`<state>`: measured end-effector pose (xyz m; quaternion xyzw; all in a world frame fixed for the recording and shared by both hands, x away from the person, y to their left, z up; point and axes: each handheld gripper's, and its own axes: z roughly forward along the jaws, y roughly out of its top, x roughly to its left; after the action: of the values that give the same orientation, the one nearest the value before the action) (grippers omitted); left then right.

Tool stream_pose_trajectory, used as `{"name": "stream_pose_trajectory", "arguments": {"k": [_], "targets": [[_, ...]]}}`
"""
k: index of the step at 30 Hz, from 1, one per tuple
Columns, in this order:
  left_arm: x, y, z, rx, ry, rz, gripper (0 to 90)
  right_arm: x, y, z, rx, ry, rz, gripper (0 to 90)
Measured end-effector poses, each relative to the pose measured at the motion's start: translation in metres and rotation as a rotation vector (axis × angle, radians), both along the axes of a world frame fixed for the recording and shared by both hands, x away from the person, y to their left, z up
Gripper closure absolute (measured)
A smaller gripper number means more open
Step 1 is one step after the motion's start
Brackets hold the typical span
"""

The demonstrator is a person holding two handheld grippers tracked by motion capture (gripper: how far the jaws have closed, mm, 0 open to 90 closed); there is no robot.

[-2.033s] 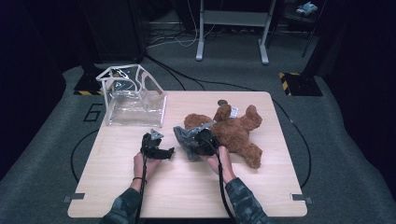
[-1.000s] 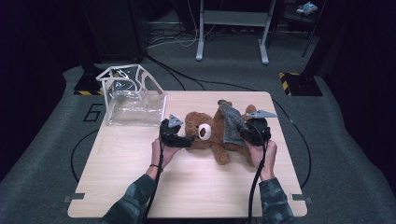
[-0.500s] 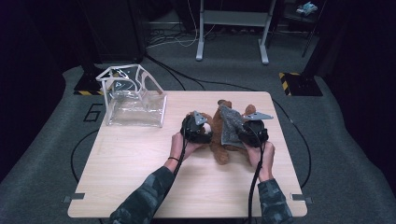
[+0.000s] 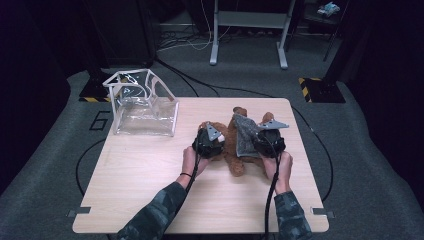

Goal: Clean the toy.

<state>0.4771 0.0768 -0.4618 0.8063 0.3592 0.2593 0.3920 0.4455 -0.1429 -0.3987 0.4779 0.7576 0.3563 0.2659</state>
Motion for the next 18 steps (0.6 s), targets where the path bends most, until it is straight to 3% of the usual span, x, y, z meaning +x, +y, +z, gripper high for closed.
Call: {"name": "stream_pose_trajectory", "arguments": {"k": [7,12,14,18], "targets": [[-0.015,0.012,0.011,-0.020,0.041,-0.002,50.2,-0.009,0.017,0.018,-0.026,-0.080,0.045,76.9],[-0.027,0.019,0.013,-0.023,0.066,-0.013,49.5,-0.014,0.049,0.028,-0.064,-0.112,0.133,76.9],[-0.031,0.020,0.011,-0.017,0.064,-0.014,49.0,-0.014,0.068,0.026,-0.088,-0.090,0.188,76.9],[-0.037,0.020,0.008,-0.014,0.053,-0.008,48.4,-0.001,0.107,0.005,-0.209,-0.005,0.252,76.9]]}}
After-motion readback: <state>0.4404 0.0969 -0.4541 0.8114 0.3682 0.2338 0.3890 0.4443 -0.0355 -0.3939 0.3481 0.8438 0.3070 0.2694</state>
